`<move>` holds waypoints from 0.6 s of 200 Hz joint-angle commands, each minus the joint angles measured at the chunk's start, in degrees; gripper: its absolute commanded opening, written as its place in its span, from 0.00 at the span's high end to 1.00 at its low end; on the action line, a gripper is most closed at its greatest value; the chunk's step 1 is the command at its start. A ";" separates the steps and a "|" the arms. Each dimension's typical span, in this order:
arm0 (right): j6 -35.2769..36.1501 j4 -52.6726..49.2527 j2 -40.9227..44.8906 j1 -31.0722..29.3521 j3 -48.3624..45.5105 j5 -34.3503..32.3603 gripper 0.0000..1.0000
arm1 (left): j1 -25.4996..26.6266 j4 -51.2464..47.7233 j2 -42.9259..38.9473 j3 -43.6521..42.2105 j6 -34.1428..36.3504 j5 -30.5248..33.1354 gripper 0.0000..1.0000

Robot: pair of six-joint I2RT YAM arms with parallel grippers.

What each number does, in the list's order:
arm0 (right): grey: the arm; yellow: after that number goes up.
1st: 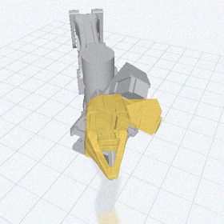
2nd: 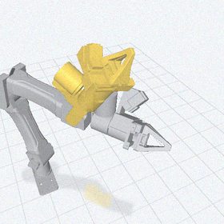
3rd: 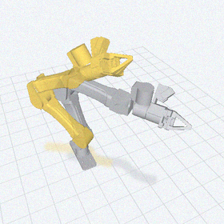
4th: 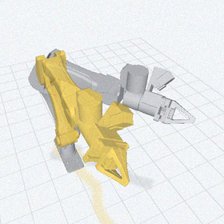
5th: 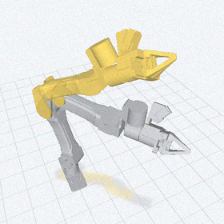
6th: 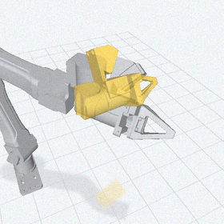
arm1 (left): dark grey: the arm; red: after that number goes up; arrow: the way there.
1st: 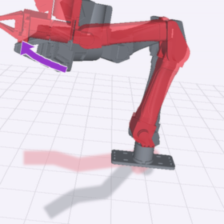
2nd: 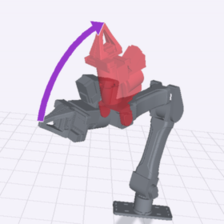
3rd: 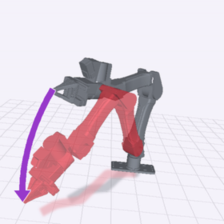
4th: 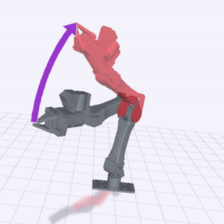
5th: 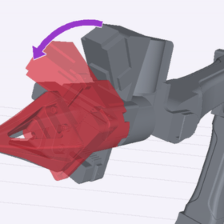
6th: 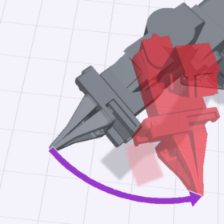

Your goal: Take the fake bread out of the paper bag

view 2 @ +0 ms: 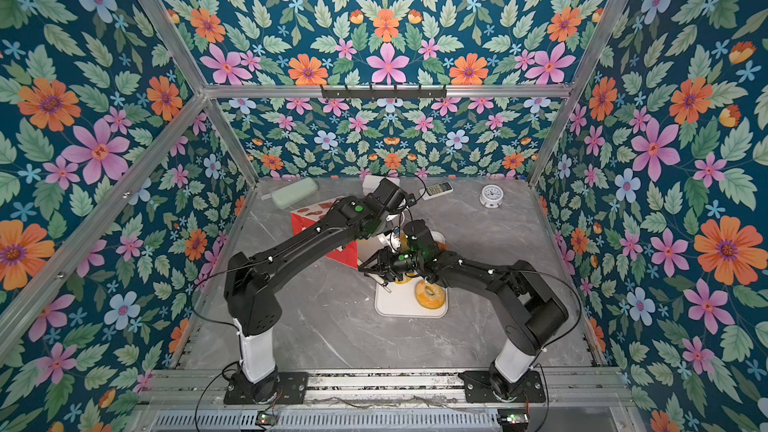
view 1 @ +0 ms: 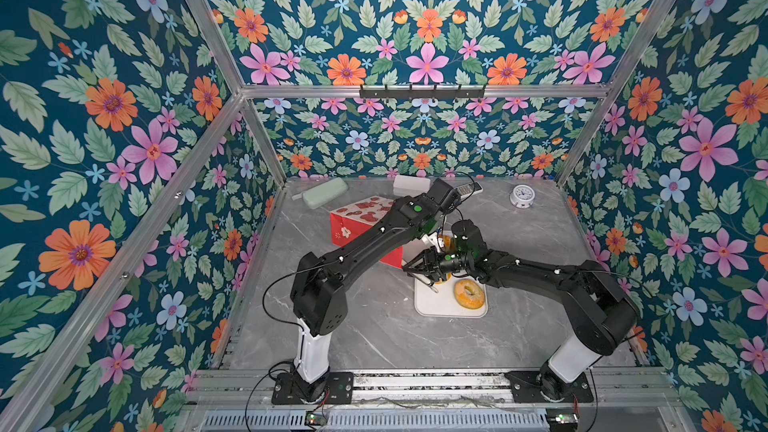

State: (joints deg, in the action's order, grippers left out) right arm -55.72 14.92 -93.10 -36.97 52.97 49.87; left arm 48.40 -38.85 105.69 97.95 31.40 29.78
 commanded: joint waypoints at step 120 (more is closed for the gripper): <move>24.26 -33.12 7.93 -0.07 3.79 -23.09 0.62 | 1.75 30.50 -29.66 -38.85 -8.13 -4.40 1.00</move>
State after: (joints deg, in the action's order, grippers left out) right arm -33.89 -15.64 -85.65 -37.01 55.70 30.09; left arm 49.89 -10.85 76.93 60.40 25.67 26.74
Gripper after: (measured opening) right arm 0.385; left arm 0.048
